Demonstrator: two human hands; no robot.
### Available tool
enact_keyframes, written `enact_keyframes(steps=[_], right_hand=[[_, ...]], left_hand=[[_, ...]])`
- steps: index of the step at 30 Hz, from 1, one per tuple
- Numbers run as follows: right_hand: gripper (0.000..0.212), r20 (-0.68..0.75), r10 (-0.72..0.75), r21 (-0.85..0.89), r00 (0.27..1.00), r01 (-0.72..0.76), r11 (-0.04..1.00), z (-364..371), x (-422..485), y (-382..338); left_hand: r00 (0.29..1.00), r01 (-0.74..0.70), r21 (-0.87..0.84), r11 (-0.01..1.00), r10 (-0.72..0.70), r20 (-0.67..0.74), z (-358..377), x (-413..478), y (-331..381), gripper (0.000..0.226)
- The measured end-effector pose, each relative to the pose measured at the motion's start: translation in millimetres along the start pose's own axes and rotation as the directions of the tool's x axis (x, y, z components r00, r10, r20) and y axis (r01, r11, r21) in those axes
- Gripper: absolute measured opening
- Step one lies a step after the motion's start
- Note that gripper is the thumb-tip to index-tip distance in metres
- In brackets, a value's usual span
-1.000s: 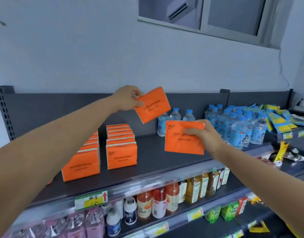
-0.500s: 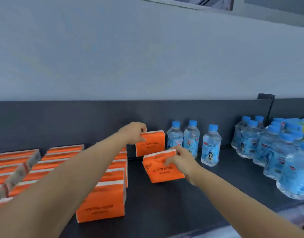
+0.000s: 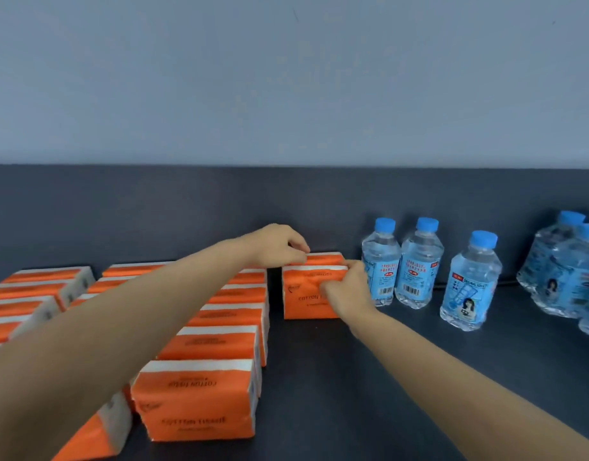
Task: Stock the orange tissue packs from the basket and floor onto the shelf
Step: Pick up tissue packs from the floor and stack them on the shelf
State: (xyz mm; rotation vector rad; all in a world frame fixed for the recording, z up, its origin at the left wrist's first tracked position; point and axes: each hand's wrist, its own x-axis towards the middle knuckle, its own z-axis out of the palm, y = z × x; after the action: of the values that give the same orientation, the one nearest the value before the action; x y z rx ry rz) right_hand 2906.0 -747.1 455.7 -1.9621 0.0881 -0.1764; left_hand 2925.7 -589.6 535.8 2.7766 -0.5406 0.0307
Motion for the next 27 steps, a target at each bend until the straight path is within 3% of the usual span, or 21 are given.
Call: enact_keyframes(steps=[3,7,14,18,22,27], right_hand=[[0.062,-0.033,0.0,0.025,0.999,0.001,1.0,7.6,-1.9,-2.5],[0.091,-0.036,-0.08,0.005,0.996,0.08,0.997,9.2,-10.6,-4.0],[0.072,0.021,-0.258,-0.252,0.966,0.255,0.934,-12.3,-41.9,-11.1],[0.06,0.104,-0.225,-0.318,0.969,0.247,0.915,-37.8,-73.0,-18.2],[0.048,0.141,-0.192,-0.471,0.971,0.236,0.85,-72.4,-117.8,-21.9],[0.038,0.015,-0.175,-0.562,0.984,0.153,0.813,-110.1,-192.1,-17.3]], left_hand=[[0.993,-0.044,0.108,0.993,0.032,0.111,1.9,-5.2,-2.2,0.064],[0.997,-0.057,0.14,0.989,0.047,0.067,11.0,-4.9,-4.3,0.066],[0.999,-0.023,0.194,0.981,0.014,0.044,19.7,-10.9,3.9,0.065],[0.999,-0.022,0.22,0.975,0.015,0.035,11.1,-26.5,14.2,0.073],[0.99,-0.134,0.197,0.971,0.14,-0.015,-4.7,-55.9,41.9,0.063],[0.924,-0.341,0.106,0.934,0.354,-0.144,3.7,-117.3,97.2,0.05]])
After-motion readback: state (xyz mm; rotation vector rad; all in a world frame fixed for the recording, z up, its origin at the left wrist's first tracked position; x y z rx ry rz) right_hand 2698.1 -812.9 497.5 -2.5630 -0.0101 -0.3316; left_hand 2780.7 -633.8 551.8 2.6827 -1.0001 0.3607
